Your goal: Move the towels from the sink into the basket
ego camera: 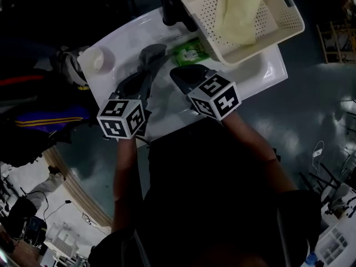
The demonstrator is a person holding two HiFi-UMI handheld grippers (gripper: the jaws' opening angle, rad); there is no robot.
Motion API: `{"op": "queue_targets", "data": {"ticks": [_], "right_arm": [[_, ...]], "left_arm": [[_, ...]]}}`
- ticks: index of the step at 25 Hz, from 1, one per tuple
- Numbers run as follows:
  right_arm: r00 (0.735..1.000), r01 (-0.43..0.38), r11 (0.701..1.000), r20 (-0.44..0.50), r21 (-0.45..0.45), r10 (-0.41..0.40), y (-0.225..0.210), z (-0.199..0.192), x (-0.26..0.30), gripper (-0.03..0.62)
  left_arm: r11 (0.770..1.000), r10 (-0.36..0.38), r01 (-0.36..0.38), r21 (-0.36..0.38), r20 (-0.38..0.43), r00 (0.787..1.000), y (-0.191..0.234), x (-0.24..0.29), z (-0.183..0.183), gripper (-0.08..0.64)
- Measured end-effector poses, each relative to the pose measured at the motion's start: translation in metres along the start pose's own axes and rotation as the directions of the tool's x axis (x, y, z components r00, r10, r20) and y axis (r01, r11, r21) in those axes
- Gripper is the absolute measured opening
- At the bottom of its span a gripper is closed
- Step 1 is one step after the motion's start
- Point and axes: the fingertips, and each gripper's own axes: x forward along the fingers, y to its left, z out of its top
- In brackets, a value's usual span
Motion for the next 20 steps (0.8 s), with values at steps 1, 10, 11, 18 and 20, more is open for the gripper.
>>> {"op": "queue_targets", "data": {"ticks": [1, 10, 11, 18, 20], "right_arm": [[1.000, 0.000, 1.000, 0.008, -0.004, 0.000, 0.002, 0.003, -0.002, -0.001], [0.996, -0.008, 1.000, 0.084, 0.002, 0.008, 0.011, 0.026, -0.028, 0.000], [0.996, -0.006, 1.000, 0.094, 0.002, 0.006, 0.012, 0.029, -0.033, 0.000], [0.985, 0.006, 1.000, 0.172, -0.002, -0.006, 0.010, 0.057, -0.070, 0.000], [0.981, 0.015, 1.000, 0.196, -0.012, -0.013, 0.009, 0.066, -0.082, 0.000]], "left_arm": [[1.000, -0.005, 0.005, 0.006, 0.011, 1.000, -0.003, -0.002, 0.005, 0.017], [0.996, -0.058, 0.052, 0.074, 0.077, 0.995, -0.034, -0.021, 0.034, 0.018], [0.995, -0.065, 0.058, 0.076, 0.084, 0.994, -0.038, -0.024, 0.037, 0.018], [0.986, -0.115, 0.097, 0.132, 0.135, 0.984, -0.064, -0.031, 0.064, 0.017], [0.982, -0.135, 0.114, 0.149, 0.143, 0.980, -0.074, -0.032, 0.072, 0.017]]}}
